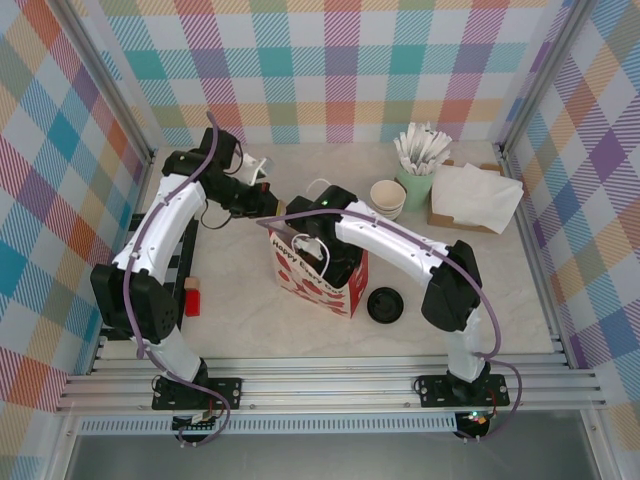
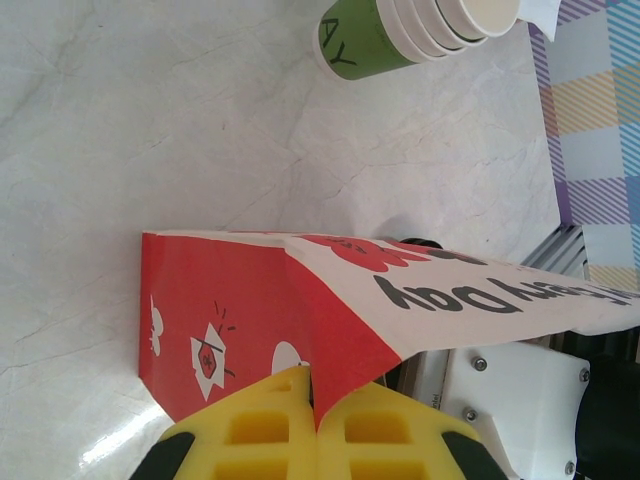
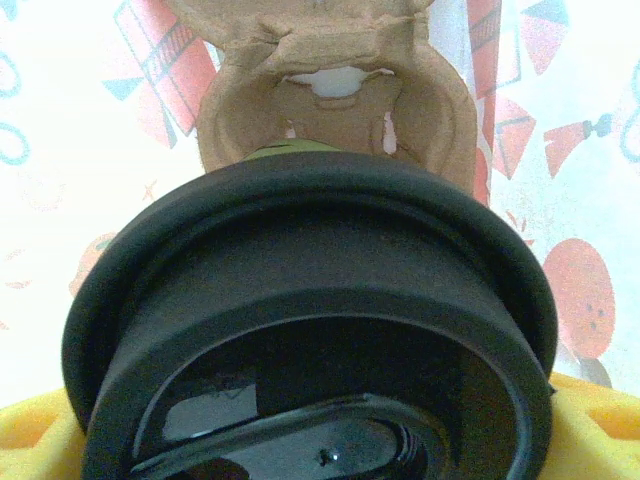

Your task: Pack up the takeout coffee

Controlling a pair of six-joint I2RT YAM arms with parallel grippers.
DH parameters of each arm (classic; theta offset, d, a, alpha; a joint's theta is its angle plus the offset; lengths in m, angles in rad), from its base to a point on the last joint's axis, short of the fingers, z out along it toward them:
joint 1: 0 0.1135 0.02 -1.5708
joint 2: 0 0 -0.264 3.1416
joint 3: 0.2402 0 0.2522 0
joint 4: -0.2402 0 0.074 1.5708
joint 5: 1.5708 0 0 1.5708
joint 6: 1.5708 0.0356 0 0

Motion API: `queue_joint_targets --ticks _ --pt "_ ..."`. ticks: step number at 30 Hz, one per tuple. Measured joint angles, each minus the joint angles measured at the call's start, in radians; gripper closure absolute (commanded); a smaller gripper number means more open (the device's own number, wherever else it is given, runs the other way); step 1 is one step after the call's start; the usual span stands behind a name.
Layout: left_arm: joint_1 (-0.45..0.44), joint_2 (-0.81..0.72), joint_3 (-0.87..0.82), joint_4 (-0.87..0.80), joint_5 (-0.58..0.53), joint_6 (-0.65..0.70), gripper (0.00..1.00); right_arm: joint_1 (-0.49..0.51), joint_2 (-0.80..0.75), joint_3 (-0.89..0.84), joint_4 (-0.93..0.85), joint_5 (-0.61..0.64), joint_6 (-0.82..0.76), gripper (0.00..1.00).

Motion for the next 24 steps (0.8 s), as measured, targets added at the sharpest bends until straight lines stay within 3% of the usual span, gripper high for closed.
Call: queue_joint_targets --ticks 24 --pt "0.000 -0.024 -0.031 0.021 -0.002 -0.019 1.00 -0.012 -0.032 -0.066 0.048 0.000 -0.004 0.61"
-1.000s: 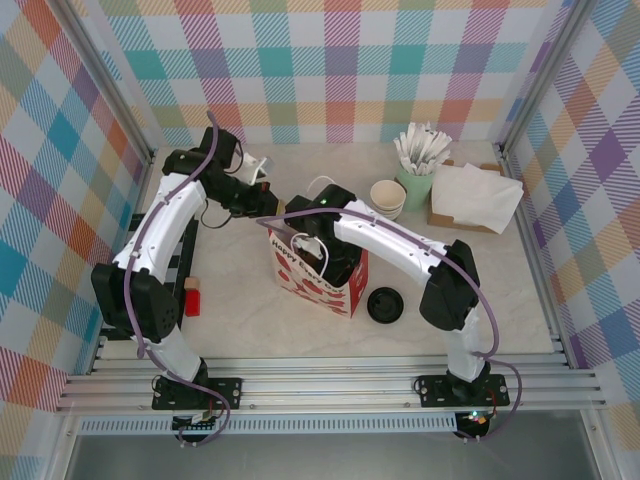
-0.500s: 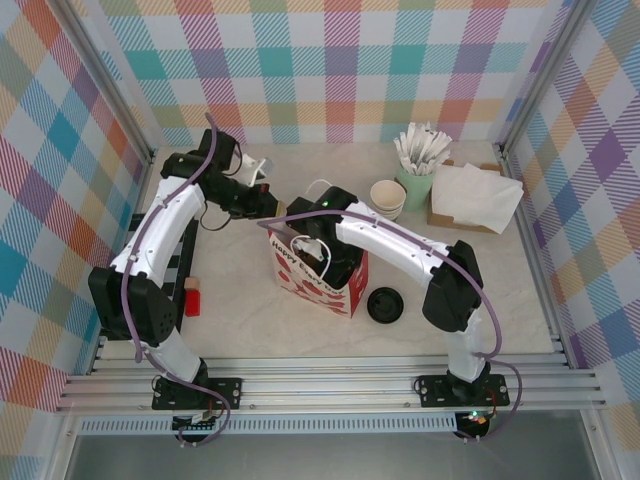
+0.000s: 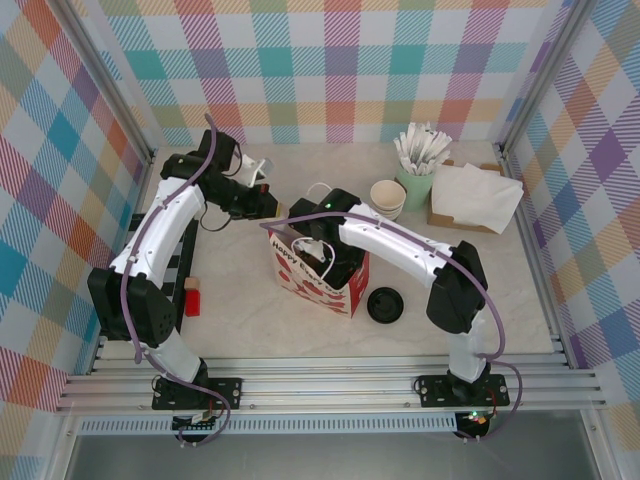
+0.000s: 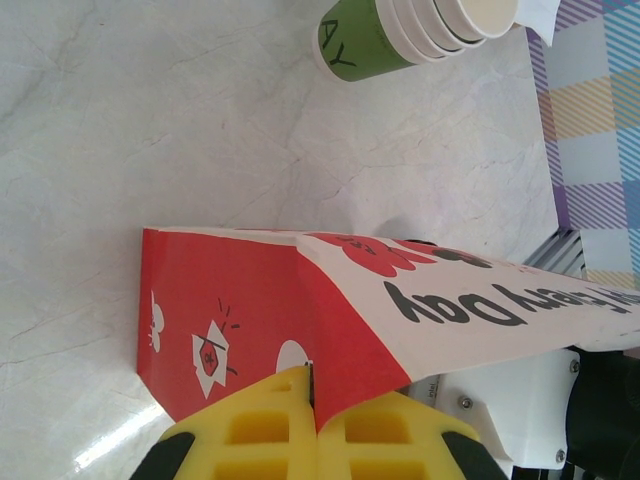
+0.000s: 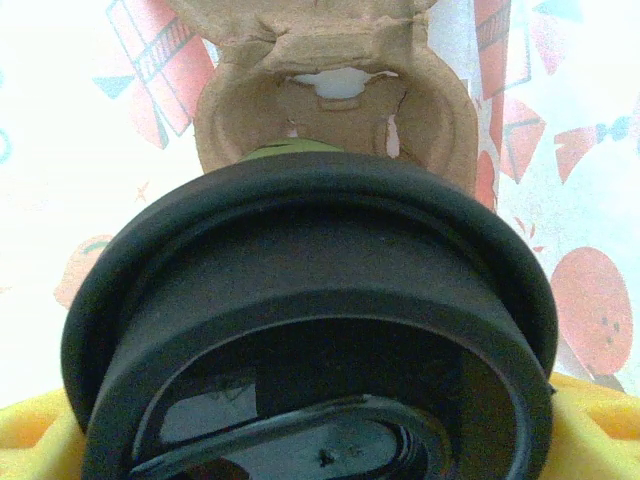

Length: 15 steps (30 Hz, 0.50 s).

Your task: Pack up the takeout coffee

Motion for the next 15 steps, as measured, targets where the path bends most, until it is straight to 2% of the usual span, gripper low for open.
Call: queue_joint_targets --ticks 15 --pt "0.000 -0.020 -0.026 0.022 -0.002 -0.006 1.00 -0.012 -0.010 -0.021 0.048 0.027 -0.016 0.61"
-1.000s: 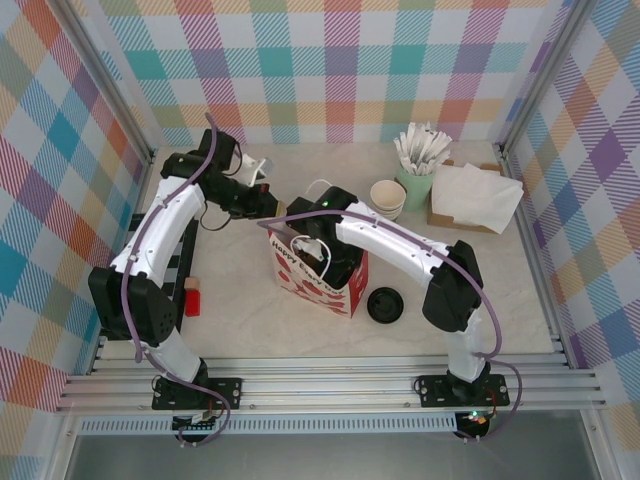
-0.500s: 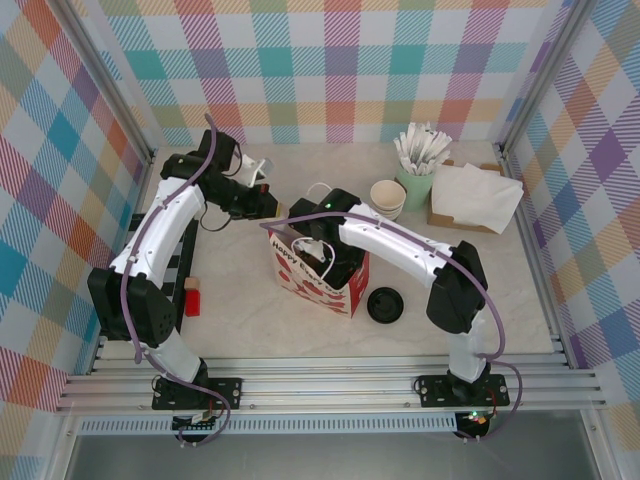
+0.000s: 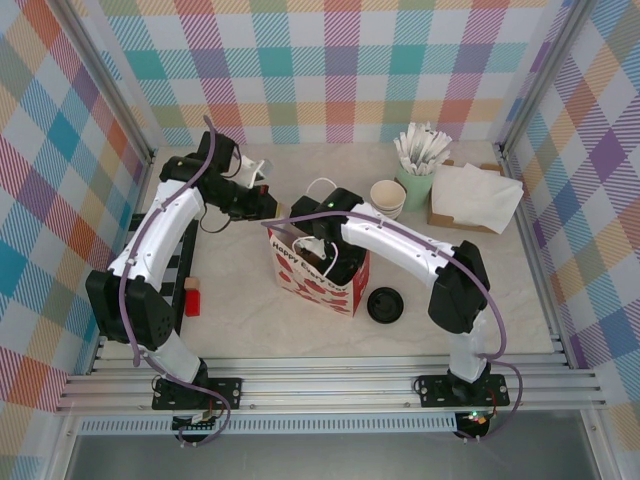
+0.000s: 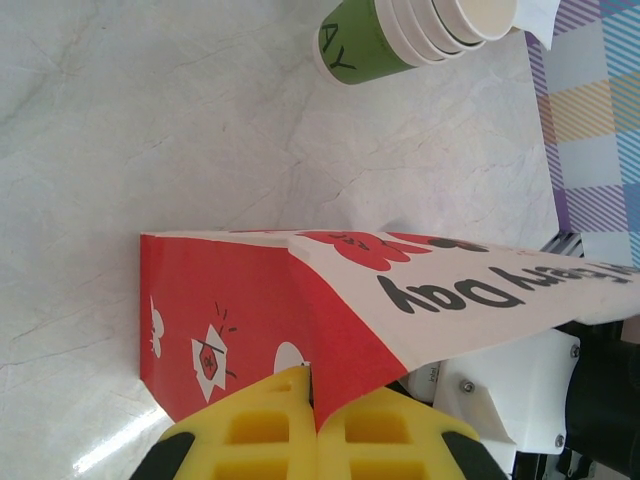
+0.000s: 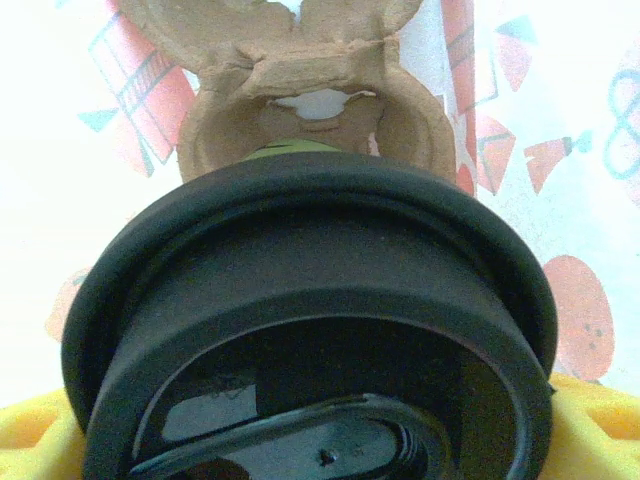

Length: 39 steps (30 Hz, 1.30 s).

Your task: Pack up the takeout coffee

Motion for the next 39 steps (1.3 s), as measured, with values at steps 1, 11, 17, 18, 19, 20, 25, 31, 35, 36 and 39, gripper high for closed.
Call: queue_joint_targets --ticks 1,11,17,18,19,20,25,31,35,36,39 --pt "0.000 0.000 0.000 0.000 0.000 0.000 1.00 0.000 0.000 -0.003 0.003 0.005 0.000 0.61" --pt "0.000 -0.002 -0.002 0.000 0.001 0.000 1.00 0.000 0.000 -0.036 0.036 0.018 -0.002 0.61" --pt "0.000 -0.006 -0.011 0.010 0.002 0.000 1.00 -0.002 0.000 -0.037 0.042 0.026 -0.003 0.61" --pt "0.000 -0.006 -0.013 0.013 0.002 0.000 1.00 -0.002 0.000 -0.037 0.042 0.027 -0.003 0.61" --pt "0.000 -0.006 -0.013 0.014 0.002 0.000 1.00 -0.002 0.000 -0.037 0.042 0.030 -0.003 0.61" --pt "0.000 -0.006 -0.013 0.016 0.002 0.000 1.00 -0.002 0.000 -0.037 0.042 0.034 -0.003 0.61" --pt "0.000 -0.006 -0.013 0.016 0.004 0.000 1.00 -0.002 0.000 -0.037 0.042 0.045 -0.003 0.61" --pt "0.000 -0.006 -0.013 0.017 0.004 0.000 1.00 -0.002 0.000 -0.038 0.043 0.057 -0.005 0.61" --pt "0.000 -0.006 -0.013 0.019 0.004 0.000 1.00 -0.002 0.000 -0.044 0.055 0.067 -0.017 0.61" --pt "0.000 -0.006 -0.013 0.019 0.004 0.000 1.00 -0.002 0.000 -0.048 0.062 0.070 -0.020 0.61" --pt "0.000 -0.006 -0.013 0.019 0.004 0.000 1.00 -0.002 0.000 -0.059 0.080 0.075 -0.027 0.61"
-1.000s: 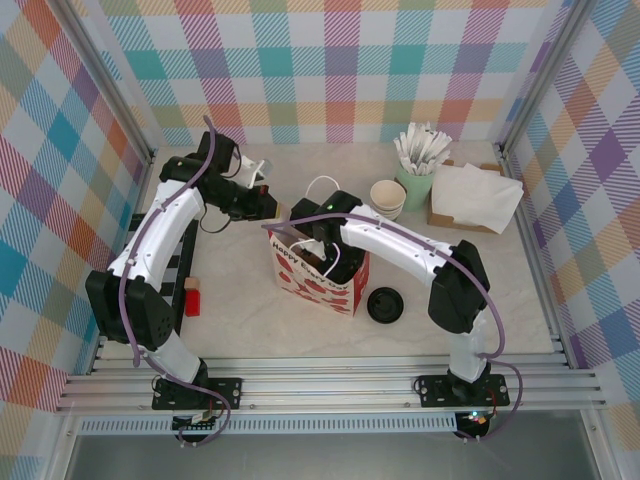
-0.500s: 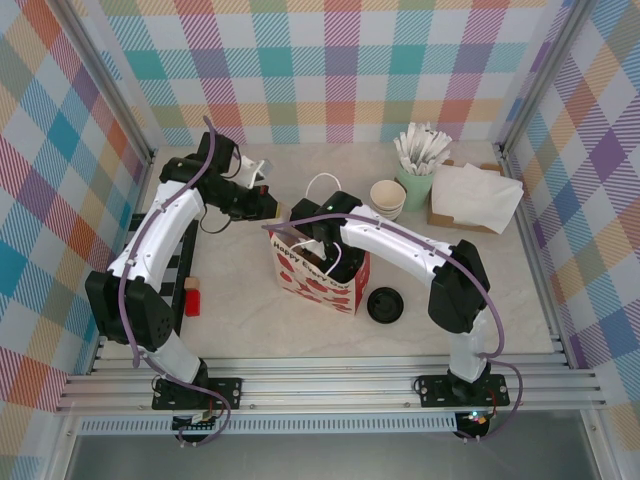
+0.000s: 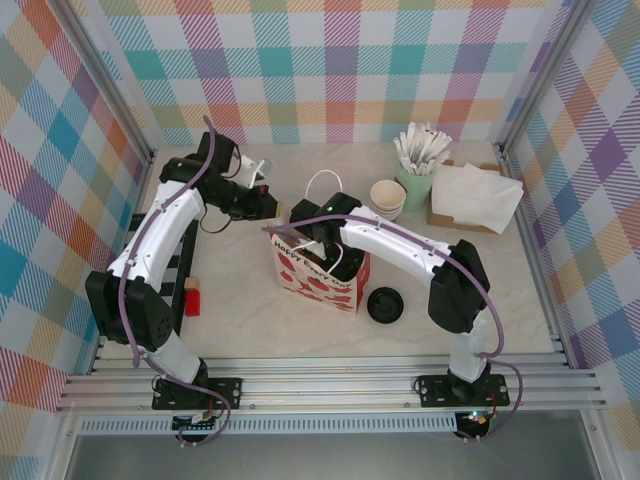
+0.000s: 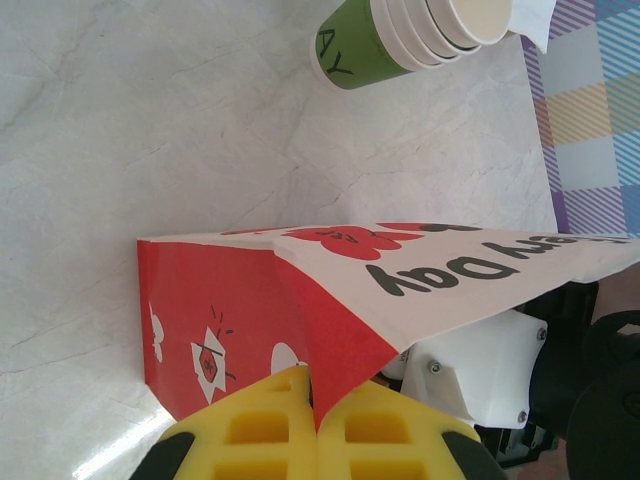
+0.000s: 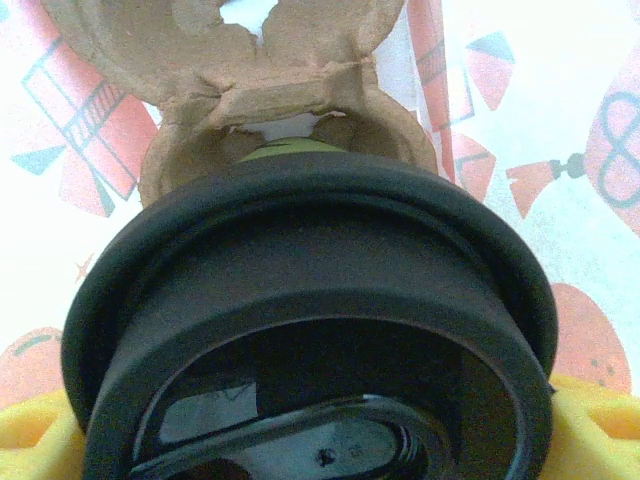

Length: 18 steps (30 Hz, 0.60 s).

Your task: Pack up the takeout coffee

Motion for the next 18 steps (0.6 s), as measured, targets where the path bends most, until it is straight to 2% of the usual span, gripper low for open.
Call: queue_joint_targets --ticks 18 --pt "0.001 0.000 -0.007 0.004 0.000 0.000 1.00 -0.013 -0.010 -0.096 0.110 -0.016 -0.021 0.62"
